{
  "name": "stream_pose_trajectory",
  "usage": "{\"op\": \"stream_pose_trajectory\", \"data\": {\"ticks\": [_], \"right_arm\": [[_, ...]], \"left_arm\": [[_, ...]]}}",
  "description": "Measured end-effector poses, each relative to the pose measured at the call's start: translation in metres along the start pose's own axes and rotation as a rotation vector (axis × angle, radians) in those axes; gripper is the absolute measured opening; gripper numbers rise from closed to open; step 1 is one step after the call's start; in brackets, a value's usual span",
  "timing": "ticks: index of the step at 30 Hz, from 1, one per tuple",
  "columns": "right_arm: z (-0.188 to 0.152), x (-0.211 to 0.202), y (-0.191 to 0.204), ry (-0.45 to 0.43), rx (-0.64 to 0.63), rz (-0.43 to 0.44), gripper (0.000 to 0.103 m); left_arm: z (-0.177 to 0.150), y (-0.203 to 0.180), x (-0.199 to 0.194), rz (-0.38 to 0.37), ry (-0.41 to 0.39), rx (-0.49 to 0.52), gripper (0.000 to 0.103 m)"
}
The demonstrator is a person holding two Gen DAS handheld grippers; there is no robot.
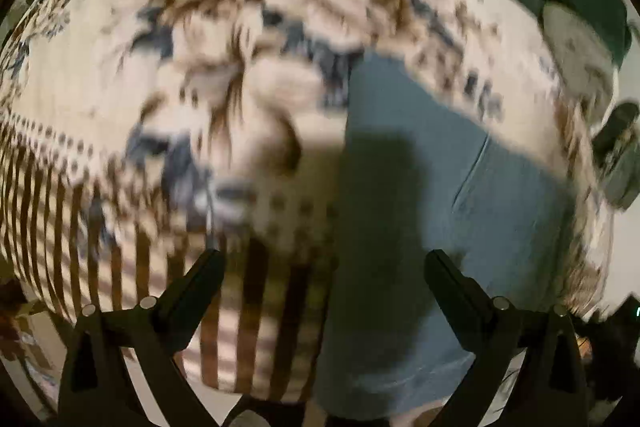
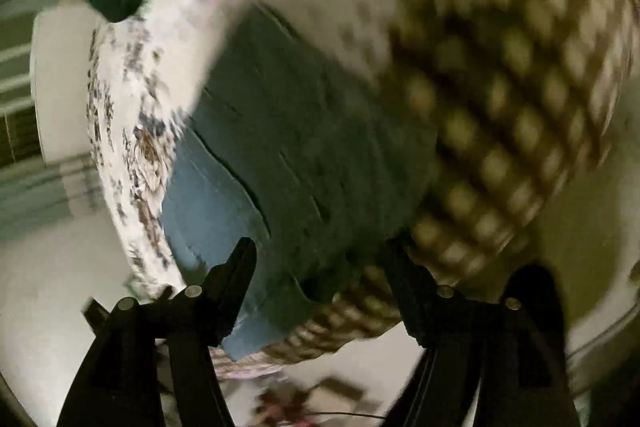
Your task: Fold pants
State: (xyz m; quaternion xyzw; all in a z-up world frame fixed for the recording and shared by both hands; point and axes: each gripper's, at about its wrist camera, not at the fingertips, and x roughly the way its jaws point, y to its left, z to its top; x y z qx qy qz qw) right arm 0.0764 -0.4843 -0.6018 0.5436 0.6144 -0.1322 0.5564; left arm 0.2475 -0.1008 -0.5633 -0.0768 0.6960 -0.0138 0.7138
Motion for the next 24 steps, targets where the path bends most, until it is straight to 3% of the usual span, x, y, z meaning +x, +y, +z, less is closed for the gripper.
{"op": "stream_pose_trajectory", "data": {"ticks": [1, 2, 3, 6, 9, 11, 12, 15, 20, 21, 24], "right_arm": [[-0.001, 0.007, -0.003, -0.001, 0.016, 0.021, 0.066], [-0.002, 0.014, -0.004, -0.003, 0.017, 0.041, 0.055], [-0.003, 0.019, -0.003, -0.016, -0.001, 0.021, 0.044], [-0.007, 0.025, -0.012, -0.057, -0.014, -0.023, 0.031], [-0.009, 0.027, -0.018, -0.066, -0.018, -0.001, 0.031], [-0.009, 0.026, -0.018, -0.05, -0.036, 0.054, 0.037], [-0.007, 0.026, -0.02, -0.031, -0.059, 0.087, 0.048], [-0.007, 0.031, -0.024, 0.027, -0.112, 0.147, 0.068], [0.001, 0.055, -0.021, 0.058, -0.135, 0.163, 0.076], [0.002, 0.056, -0.019, 0.049, -0.13, 0.199, 0.08], [0.001, 0.051, -0.011, 0.018, -0.111, 0.323, 0.08]], "left_arm": [[-0.006, 0.001, 0.007, 0.004, 0.018, 0.0, 0.103], [-0.012, 0.003, 0.014, -0.014, 0.025, -0.006, 0.103], [-0.018, 0.008, 0.02, -0.038, 0.019, -0.018, 0.103], [-0.027, 0.018, 0.033, -0.077, 0.024, -0.033, 0.103], [-0.028, 0.021, 0.04, -0.099, 0.029, -0.03, 0.103], [-0.024, 0.017, 0.032, -0.097, 0.023, -0.041, 0.103], [-0.022, 0.015, 0.027, -0.104, 0.012, -0.045, 0.102], [-0.013, 0.009, 0.021, -0.212, -0.011, -0.073, 0.102], [-0.001, -0.004, 0.05, -0.233, 0.03, -0.053, 0.102], [-0.001, -0.005, 0.054, -0.235, 0.035, -0.051, 0.102], [0.0, -0.005, 0.055, -0.257, 0.022, -0.045, 0.102]]}}
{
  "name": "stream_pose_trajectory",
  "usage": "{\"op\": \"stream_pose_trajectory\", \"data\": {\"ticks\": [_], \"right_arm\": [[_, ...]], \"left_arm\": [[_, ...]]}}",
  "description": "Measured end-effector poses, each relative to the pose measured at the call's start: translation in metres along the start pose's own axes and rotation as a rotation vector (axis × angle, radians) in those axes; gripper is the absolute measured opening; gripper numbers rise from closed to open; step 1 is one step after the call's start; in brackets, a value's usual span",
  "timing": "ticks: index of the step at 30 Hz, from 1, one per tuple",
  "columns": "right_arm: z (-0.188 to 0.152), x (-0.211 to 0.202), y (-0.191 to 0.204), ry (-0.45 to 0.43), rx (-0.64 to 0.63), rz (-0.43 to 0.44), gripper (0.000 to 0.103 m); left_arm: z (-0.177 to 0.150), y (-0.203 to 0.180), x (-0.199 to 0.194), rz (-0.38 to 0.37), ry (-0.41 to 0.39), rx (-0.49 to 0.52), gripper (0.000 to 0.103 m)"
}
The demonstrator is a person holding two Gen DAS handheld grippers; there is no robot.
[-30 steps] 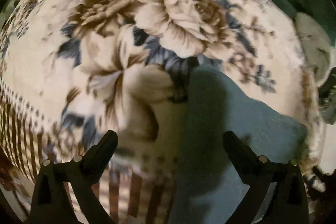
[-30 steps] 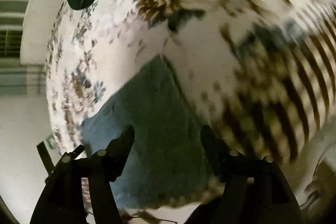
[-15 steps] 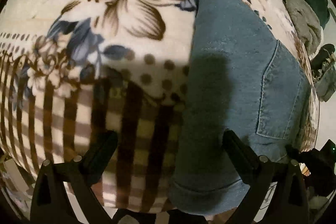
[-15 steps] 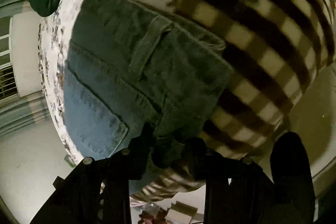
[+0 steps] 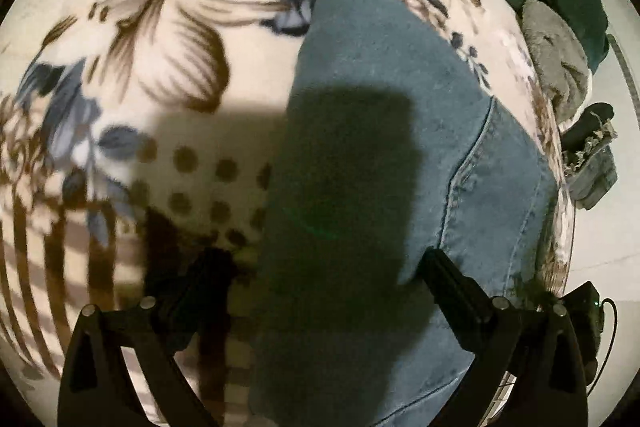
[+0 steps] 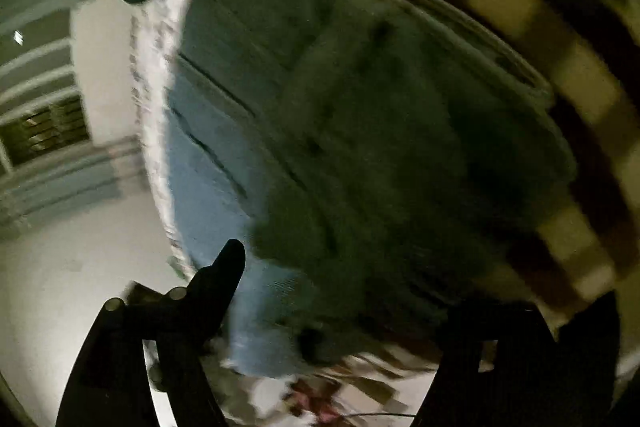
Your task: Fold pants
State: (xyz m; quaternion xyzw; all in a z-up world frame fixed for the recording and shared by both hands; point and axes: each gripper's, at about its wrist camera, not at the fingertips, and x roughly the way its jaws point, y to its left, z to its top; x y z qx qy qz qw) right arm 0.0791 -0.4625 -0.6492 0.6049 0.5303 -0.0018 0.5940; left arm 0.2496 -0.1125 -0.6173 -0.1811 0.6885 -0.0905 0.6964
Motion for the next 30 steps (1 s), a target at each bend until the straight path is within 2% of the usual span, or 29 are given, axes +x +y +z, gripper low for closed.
{"op": "stream_pose_trajectory", "data": {"ticks": [2, 3, 6, 10, 13, 15, 18, 19, 21, 23, 26, 30], "right_arm": [[-0.002, -0.002, 0.011, -0.027, -0.038, 0.069, 0.08], [-0.002, 0.001, 0.013, -0.026, -0.052, 0.07, 0.08], [0.003, 0.023, 0.008, 0.013, -0.055, -0.003, 0.08], [0.005, 0.027, 0.017, -0.008, -0.063, 0.025, 0.079], [0.001, 0.026, 0.017, -0.013, -0.087, 0.006, 0.065], [0.0, 0.027, 0.014, -0.014, -0.078, 0.001, 0.05], [0.007, 0.022, 0.007, -0.017, -0.07, 0.002, 0.047], [0.007, 0.023, 0.009, -0.019, -0.074, -0.004, 0.047], [0.008, 0.026, 0.012, -0.015, -0.071, -0.012, 0.047], [0.016, 0.027, 0.008, 0.0, -0.053, -0.022, 0.048], [0.014, 0.018, 0.008, 0.025, -0.04, -0.054, 0.05], [0.006, 0.006, -0.003, 0.023, -0.06, -0.114, 0.057]], "left_arm": [[0.001, 0.0, 0.0, -0.008, 0.001, 0.003, 0.102], [0.002, 0.0, 0.0, -0.011, 0.001, 0.005, 0.102], [0.001, 0.002, 0.002, -0.012, 0.004, 0.011, 0.102], [0.003, 0.002, 0.004, -0.013, 0.002, 0.006, 0.102], [0.005, 0.002, 0.004, -0.015, -0.007, 0.006, 0.102], [0.006, 0.001, 0.005, -0.014, -0.01, 0.007, 0.102], [0.003, 0.002, 0.003, -0.017, -0.022, 0.02, 0.101], [0.003, 0.002, 0.002, -0.021, -0.029, 0.022, 0.099], [0.002, 0.002, 0.0, -0.034, -0.042, 0.035, 0.09], [0.001, -0.002, -0.005, -0.081, -0.056, 0.06, 0.057], [0.001, -0.004, -0.009, -0.107, -0.052, 0.074, 0.051], [0.006, 0.008, -0.005, -0.168, -0.025, 0.034, 0.053]]}}
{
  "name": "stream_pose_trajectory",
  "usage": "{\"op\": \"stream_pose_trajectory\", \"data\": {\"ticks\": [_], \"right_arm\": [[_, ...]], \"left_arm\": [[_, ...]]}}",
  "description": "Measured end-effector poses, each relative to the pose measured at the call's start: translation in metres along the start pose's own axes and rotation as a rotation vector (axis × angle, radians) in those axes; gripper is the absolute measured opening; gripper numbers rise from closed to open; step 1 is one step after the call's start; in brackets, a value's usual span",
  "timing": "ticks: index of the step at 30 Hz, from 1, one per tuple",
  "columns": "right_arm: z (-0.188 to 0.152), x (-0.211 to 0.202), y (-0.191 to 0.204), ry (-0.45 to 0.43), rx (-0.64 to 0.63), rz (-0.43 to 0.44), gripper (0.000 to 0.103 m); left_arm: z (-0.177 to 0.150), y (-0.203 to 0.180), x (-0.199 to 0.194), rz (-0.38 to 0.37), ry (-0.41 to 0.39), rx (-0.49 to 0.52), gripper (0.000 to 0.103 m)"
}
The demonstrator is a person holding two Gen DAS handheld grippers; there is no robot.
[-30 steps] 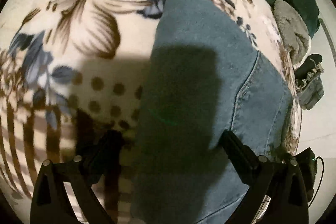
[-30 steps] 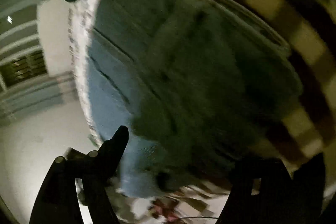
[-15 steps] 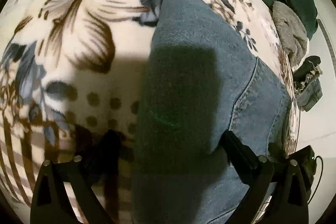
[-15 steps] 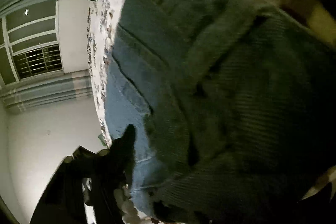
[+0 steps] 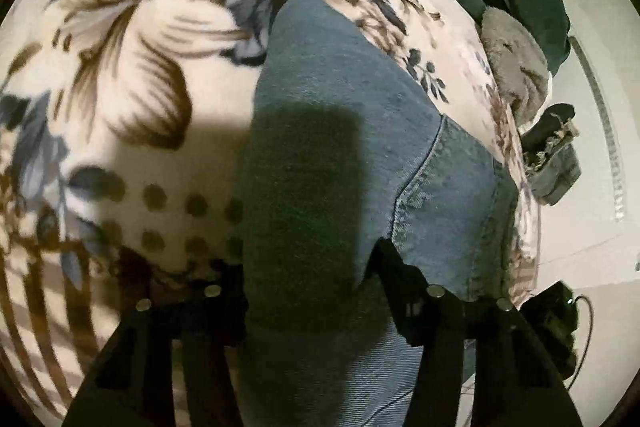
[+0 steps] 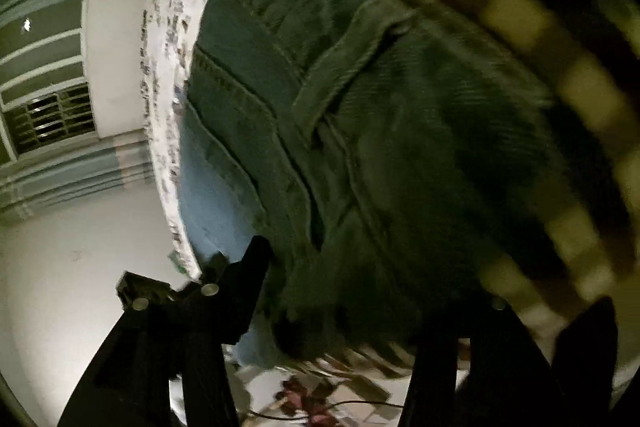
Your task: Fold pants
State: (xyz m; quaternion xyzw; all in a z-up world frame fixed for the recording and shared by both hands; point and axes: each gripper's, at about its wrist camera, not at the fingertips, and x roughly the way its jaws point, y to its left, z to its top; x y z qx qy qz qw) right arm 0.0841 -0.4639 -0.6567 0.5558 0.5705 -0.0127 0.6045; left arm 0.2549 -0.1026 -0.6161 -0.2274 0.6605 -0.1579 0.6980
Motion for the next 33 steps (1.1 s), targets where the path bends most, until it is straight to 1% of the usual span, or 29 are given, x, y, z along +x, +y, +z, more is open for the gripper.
{"op": "stream_pose_trajectory", "data": {"ticks": [1, 4, 5, 6, 7, 9, 10, 11, 13, 14, 16, 17, 18, 19, 20, 21, 22, 23, 26, 29, 33], "right_arm": [[0.0, 0.0, -0.002, -0.001, 0.003, 0.003, 0.06], [0.004, 0.004, -0.006, -0.001, 0.018, 0.004, 0.061], [0.005, 0.006, -0.006, -0.001, 0.016, 0.003, 0.064], [0.006, 0.008, -0.005, 0.001, 0.014, 0.006, 0.069], [0.008, 0.012, -0.005, -0.003, 0.022, 0.025, 0.073], [0.013, 0.019, -0.006, -0.014, 0.052, 0.084, 0.093], [0.017, 0.023, -0.002, -0.025, 0.067, 0.116, 0.095], [0.022, 0.026, 0.002, -0.038, 0.074, 0.155, 0.095], [0.025, 0.029, 0.009, -0.077, 0.074, 0.205, 0.095], [0.026, 0.031, 0.012, -0.095, 0.067, 0.222, 0.094], [0.025, 0.036, 0.015, -0.108, 0.035, 0.227, 0.089], [0.025, 0.039, 0.013, -0.107, 0.032, 0.217, 0.076], [0.026, 0.043, 0.007, -0.103, 0.038, 0.178, 0.05], [0.027, 0.041, 0.002, -0.1, 0.04, 0.179, 0.041], [0.026, 0.04, 0.0, -0.098, 0.033, 0.184, 0.036], [0.025, 0.04, 0.004, -0.096, 0.016, 0.174, 0.032], [0.025, 0.039, 0.007, -0.097, 0.005, 0.166, 0.031], [0.025, 0.037, 0.012, -0.098, -0.006, 0.161, 0.028], [0.025, 0.029, 0.018, -0.099, -0.025, 0.149, 0.025], [0.024, 0.016, 0.029, -0.099, -0.055, 0.149, 0.024], [0.026, 0.003, 0.056, -0.093, -0.106, 0.161, 0.023]], "left_arm": [[0.001, 0.0, 0.002, -0.009, 0.006, -0.01, 0.054], [0.004, 0.005, 0.007, -0.04, 0.019, -0.035, 0.06], [0.005, 0.007, 0.008, -0.052, 0.023, -0.045, 0.063], [0.004, 0.008, 0.008, -0.055, 0.027, -0.049, 0.063], [0.004, 0.009, 0.009, -0.068, 0.031, -0.056, 0.066], [0.006, 0.008, 0.012, -0.078, 0.033, -0.063, 0.067], [0.007, 0.008, 0.012, -0.089, 0.033, -0.066, 0.067], [0.008, 0.008, 0.013, -0.095, 0.033, -0.067, 0.067], [0.009, 0.006, 0.012, -0.11, 0.032, -0.066, 0.066], [0.01, 0.005, 0.011, -0.119, 0.029, -0.067, 0.063], [0.012, 0.003, 0.01, -0.13, 0.024, -0.076, 0.061], [0.012, 0.004, 0.011, -0.135, 0.021, -0.083, 0.059], [0.012, 0.006, 0.011, -0.137, 0.019, -0.087, 0.057], [0.011, 0.006, 0.011, -0.133, 0.014, -0.091, 0.053], [0.011, 0.005, 0.01, -0.132, 0.01, -0.089, 0.048], [0.009, 0.003, 0.008, -0.13, 0.003, -0.081, 0.045], [0.009, 0.001, 0.006, -0.127, -0.003, -0.075, 0.036], [0.008, 0.0, 0.004, -0.124, -0.01, -0.076, 0.03], [0.007, -0.002, -0.003, -0.133, -0.022, -0.09, 0.024], [0.006, -0.008, -0.012, -0.132, -0.033, -0.093, 0.021], [0.007, -0.021, -0.032, -0.138, -0.059, -0.075, 0.02]]}}
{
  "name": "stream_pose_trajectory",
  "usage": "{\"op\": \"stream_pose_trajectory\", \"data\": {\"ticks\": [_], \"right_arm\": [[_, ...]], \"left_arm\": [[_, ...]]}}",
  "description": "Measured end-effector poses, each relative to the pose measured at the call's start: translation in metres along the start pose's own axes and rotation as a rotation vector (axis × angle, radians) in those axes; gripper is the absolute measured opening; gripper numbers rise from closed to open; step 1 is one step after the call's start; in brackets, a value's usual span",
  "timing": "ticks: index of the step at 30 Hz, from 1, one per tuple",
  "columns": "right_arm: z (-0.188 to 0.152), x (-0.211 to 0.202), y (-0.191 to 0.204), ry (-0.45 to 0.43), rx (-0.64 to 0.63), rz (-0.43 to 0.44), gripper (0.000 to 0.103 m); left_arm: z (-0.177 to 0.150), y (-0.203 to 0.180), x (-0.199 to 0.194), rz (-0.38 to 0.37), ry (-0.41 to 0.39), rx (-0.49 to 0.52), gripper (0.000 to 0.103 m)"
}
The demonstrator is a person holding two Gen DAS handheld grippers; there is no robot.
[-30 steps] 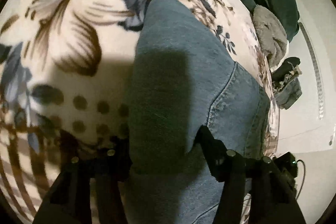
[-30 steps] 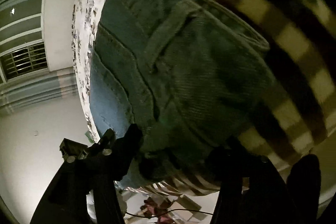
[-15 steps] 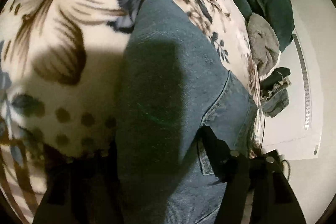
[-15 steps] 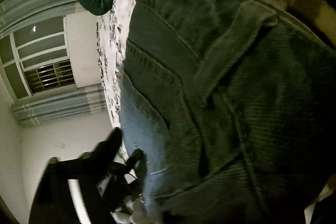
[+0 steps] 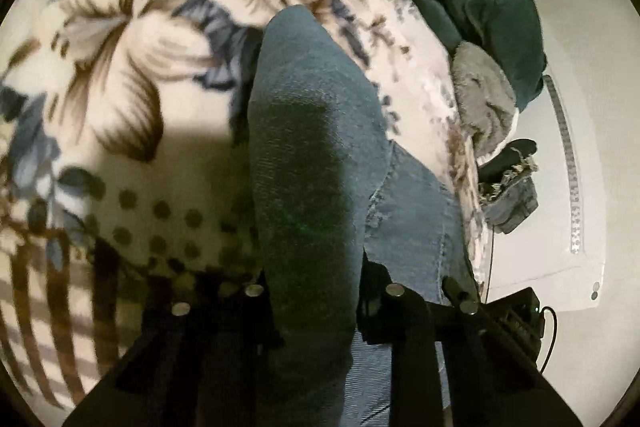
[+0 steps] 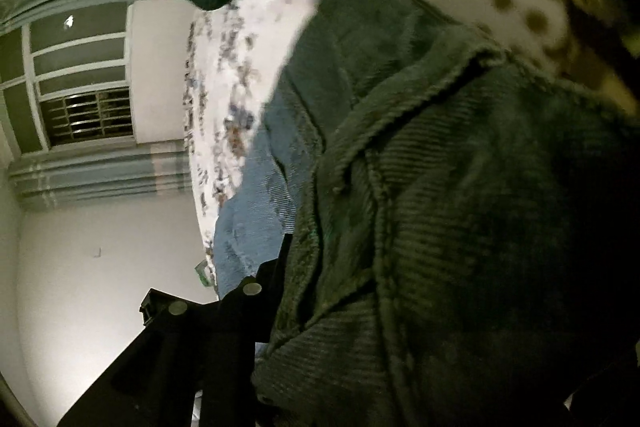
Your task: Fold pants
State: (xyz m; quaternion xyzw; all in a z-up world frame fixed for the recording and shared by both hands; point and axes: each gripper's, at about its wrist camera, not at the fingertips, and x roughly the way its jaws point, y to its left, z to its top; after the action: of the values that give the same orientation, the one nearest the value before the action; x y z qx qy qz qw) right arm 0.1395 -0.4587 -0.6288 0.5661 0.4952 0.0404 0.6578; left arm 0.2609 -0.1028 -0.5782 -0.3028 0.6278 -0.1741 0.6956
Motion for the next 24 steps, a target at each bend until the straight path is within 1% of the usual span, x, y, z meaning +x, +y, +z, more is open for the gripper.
{"op": "stream_pose_trajectory", "data": {"ticks": [6, 8, 12, 15, 18, 19, 22, 24], "right_arm": [[0.012, -0.01, 0.044, 0.039, -0.052, 0.031, 0.022], [0.016, -0.011, 0.064, 0.053, -0.073, 0.039, 0.022], [0.026, -0.007, 0.12, 0.064, -0.131, 0.044, 0.022], [0.037, 0.012, 0.172, 0.059, -0.176, 0.057, 0.022], [0.05, 0.049, 0.223, 0.046, -0.206, 0.078, 0.022], [0.054, 0.061, 0.236, 0.041, -0.211, 0.084, 0.022], [0.069, 0.116, 0.282, 0.018, -0.225, 0.098, 0.022], [0.082, 0.158, 0.308, 0.002, -0.217, 0.109, 0.022]], "left_arm": [[0.008, -0.028, -0.038, 0.005, -0.048, 0.016, 0.02], [0.014, -0.034, -0.05, 0.0, -0.066, 0.01, 0.02], [0.041, -0.044, -0.08, -0.014, -0.108, 0.002, 0.02], [0.079, -0.049, -0.102, -0.025, -0.143, 0.01, 0.02], [0.132, -0.044, -0.125, -0.03, -0.18, 0.028, 0.02], [0.155, -0.038, -0.133, -0.033, -0.19, 0.032, 0.02], [0.225, -0.02, -0.146, -0.039, -0.205, 0.046, 0.02], [0.278, -0.001, -0.152, -0.038, -0.21, 0.056, 0.02]]}}
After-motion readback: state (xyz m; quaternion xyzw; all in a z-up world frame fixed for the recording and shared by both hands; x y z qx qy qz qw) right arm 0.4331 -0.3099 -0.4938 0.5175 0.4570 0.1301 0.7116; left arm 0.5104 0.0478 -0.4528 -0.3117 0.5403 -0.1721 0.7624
